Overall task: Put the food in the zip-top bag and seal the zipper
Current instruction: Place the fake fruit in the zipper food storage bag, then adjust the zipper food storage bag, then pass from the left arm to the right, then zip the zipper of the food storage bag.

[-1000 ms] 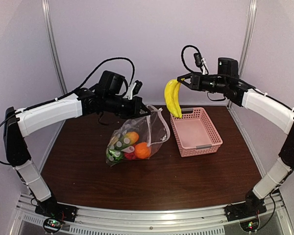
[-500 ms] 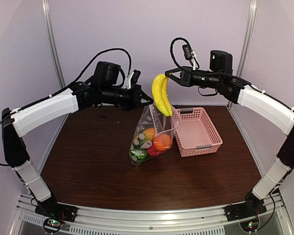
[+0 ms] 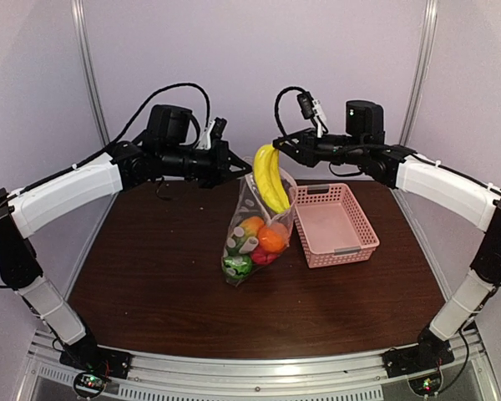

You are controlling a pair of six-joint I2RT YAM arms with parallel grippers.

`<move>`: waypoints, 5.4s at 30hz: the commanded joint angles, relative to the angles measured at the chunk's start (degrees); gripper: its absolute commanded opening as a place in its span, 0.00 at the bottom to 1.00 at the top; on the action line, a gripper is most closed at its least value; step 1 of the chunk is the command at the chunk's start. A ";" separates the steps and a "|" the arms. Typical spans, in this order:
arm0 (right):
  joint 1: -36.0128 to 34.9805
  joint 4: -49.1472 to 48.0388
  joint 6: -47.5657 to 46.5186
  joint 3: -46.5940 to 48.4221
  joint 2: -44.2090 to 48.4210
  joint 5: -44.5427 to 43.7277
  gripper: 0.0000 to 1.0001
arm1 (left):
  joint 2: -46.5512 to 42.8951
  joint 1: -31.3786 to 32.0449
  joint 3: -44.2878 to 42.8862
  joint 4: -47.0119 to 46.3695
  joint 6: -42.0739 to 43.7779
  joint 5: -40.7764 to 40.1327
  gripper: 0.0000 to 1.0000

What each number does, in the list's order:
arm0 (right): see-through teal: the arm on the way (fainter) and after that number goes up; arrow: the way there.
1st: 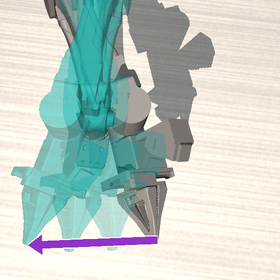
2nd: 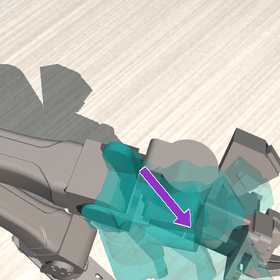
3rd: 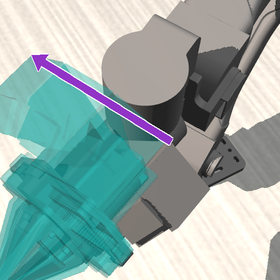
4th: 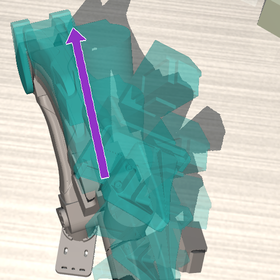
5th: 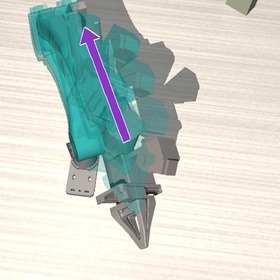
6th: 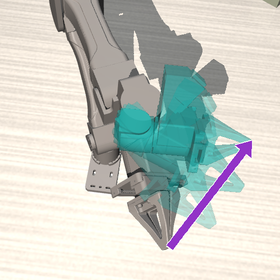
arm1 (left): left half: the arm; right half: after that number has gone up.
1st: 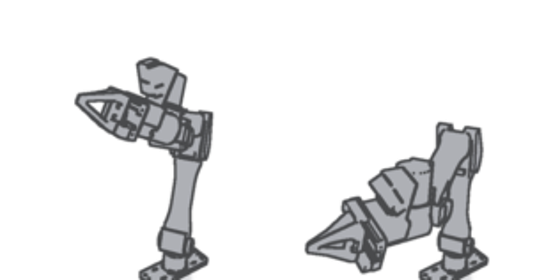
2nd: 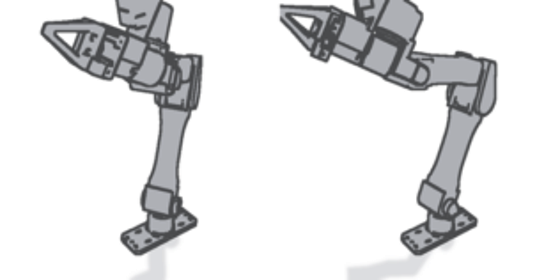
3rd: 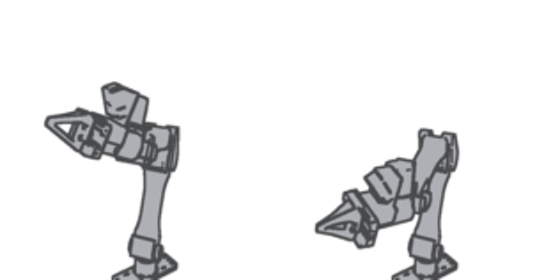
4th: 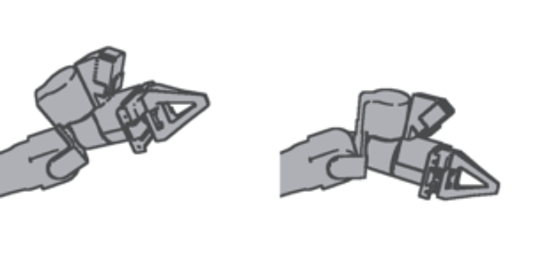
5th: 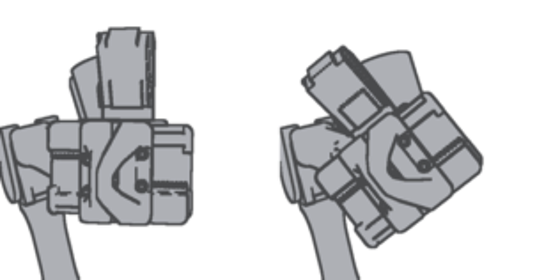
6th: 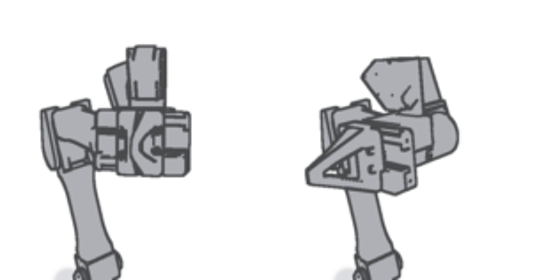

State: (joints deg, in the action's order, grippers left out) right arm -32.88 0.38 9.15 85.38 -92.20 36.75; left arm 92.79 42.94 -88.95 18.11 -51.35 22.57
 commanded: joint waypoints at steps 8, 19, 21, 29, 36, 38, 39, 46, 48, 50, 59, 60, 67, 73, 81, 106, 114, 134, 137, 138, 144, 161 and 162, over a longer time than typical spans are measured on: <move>-4.07 1.68 -10.44 -2.12 -0.76 -4.02 0.20 | -3.65 -2.70 4.22 -7.56 -3.18 0.91 0.00; -10.30 9.05 -16.77 -0.59 -1.79 -15.77 0.29 | -5.16 -3.39 6.56 -9.01 -3.85 0.61 0.00; -11.26 11.22 -17.21 0.72 -2.73 -18.12 0.32 | -5.52 -3.48 6.91 -9.18 -3.95 0.44 0.00; -12.03 24.35 -16.99 9.64 -5.27 -14.46 0.60 | -6.90 -3.80 8.88 -9.67 -3.63 0.41 0.00; -10.05 30.77 -16.96 17.17 -0.45 -15.80 0.90 | -7.19 -4.46 10.24 -10.33 -3.24 1.02 0.00; -9.38 32.91 -17.18 17.73 -0.69 -18.86 0.90 | -7.23 -4.53 10.60 -10.69 -3.23 1.35 0.00; -9.09 33.87 -17.48 17.27 -0.84 -20.17 0.89 | -7.25 -4.57 10.82 -10.89 -3.17 1.58 0.00; -8.55 40.98 -18.00 13.57 -4.16 -24.22 0.81 | -7.61 -4.62 11.24 -10.87 -2.16 2.68 0.00; -8.51 42.25 -17.04 13.62 -5.84 -24.75 0.78 | -7.60 -4.62 11.40 -10.88 -2.00 2.77 0.00; -8.45 43.12 -16.29 14.02 -7.55 -25.33 0.72 | -7.37 -4.62 11.50 -11.01 -1.93 2.94 0.00; -7.49 47.70 -13.50 24.41 -10.08 -19.63 0.00 | -5.53 -4.34 7.59 -7.62 2.66 5.76 0.00; -7.46 47.94 -13.01 25.68 -9.07 -18.33 0.00 | -5.06 -3.63 5.05 -5.58 5.25 6.21 0.00; -6.69 39.63 -8.40 20.19 -6.47 -6.51 0.00 | 0.20 -2.37 4.91 -0.69 10.63 6.37 0.00; -6.99 39.46 -7.06 17.95 -6.92 -0.73 0.04 | -2.20 -1.81 4.54 -4.58 13.13 6.72 0.00; -6.84 36.07 -3.83 20.72 -4.39 13.26 0.39 | 2.06 -2.02 -5.68 0.37 18.39 15.79 0.00; 16.89 47.11 -50.00 6.55 -5.93 23.67 0.69 | 5.52 -2.77 -7.12 14.45 32.12 36.64 0.00; 9.21 40.91 -51.95 8.31 -6.14 22.92 0.66 | 7.49 -2.75 -9.23 17.01 33.86 37.35 0.00; 4.93 40.73 -50.67 8.96 -4.05 26.51 0.10 | 9.07 -3.84 -14.53 28.75 43.04 35.04 0.00; 4.94 38.94 -48.43 7.41 -2.08 25.80 0.00 | 9.41 -5.30 -16.52 32.65 45.82 31.77 0.00; 4.96 38.52 -47.44 7.20 -1.36 25.70 0.00 | 9.61 -5.66 -17.30 34.19 46.95 30.31 0.00; 2.33 39.45 -34.65 12.65 1.83 18.46 0.00 | 7.54 -6.00 -19.36 36.04 49.28 13.55 0.30; -1.02 53.43 -23.86 22.26 -3.00 5.01 0.00 | -9.31 7.32 3.92 -11.04 44.30 -2.53 0.76; -1.00 53.95 -23.43 23.26 -2.94 4.95 0.00 | -8.12 8.03 3.22 -11.40 44.10 -2.63 0.75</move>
State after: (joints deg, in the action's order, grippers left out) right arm -33.43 51.03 -16.58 104.29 -95.42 44.01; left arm 79.92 48.84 -83.44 11.62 -5.67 21.19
